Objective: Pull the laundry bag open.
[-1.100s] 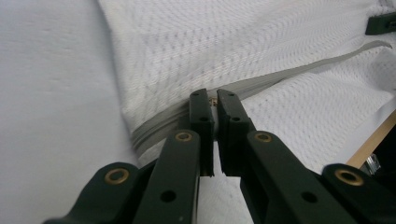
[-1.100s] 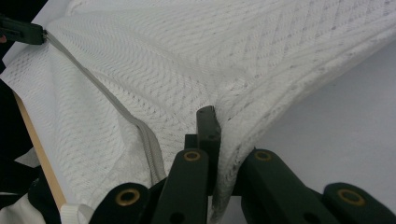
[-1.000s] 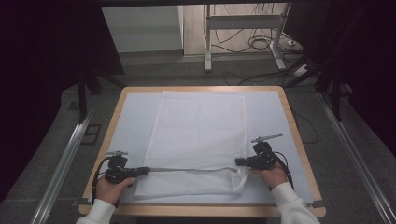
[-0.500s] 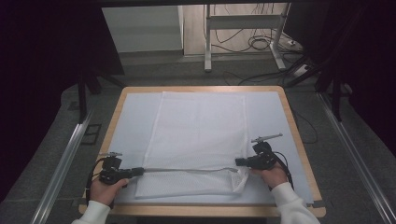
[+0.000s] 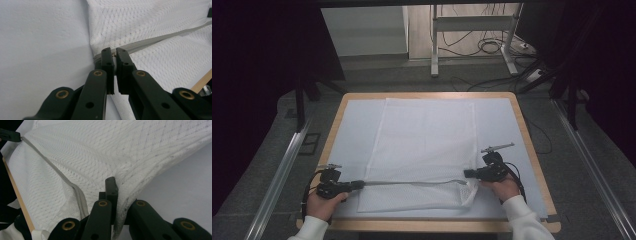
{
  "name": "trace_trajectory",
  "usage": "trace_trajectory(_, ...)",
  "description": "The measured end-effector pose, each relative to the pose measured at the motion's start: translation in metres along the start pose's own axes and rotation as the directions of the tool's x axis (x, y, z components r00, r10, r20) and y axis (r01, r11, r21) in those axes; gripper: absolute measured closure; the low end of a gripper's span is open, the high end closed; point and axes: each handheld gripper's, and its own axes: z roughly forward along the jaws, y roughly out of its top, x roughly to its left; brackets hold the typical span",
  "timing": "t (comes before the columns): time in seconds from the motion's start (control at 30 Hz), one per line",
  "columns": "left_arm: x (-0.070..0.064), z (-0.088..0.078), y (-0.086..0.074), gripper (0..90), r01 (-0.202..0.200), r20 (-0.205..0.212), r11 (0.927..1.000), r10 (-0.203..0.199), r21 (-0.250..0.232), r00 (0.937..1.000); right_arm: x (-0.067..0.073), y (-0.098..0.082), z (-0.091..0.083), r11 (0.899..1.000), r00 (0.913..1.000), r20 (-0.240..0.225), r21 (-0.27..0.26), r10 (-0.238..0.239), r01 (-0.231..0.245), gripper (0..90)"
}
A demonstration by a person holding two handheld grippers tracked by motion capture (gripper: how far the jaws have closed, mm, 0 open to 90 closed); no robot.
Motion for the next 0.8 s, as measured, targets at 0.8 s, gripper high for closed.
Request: trace_trajectory(0.8,-0.0013,0.0024,-0.0022,85.7,-0.006,-0.007,1.0000,0.006,-0.005,1.0000,-0.0013,0.0007,0.0025,1.000,0.9997,0.008,0.011,-0.021,0.021,88.2)
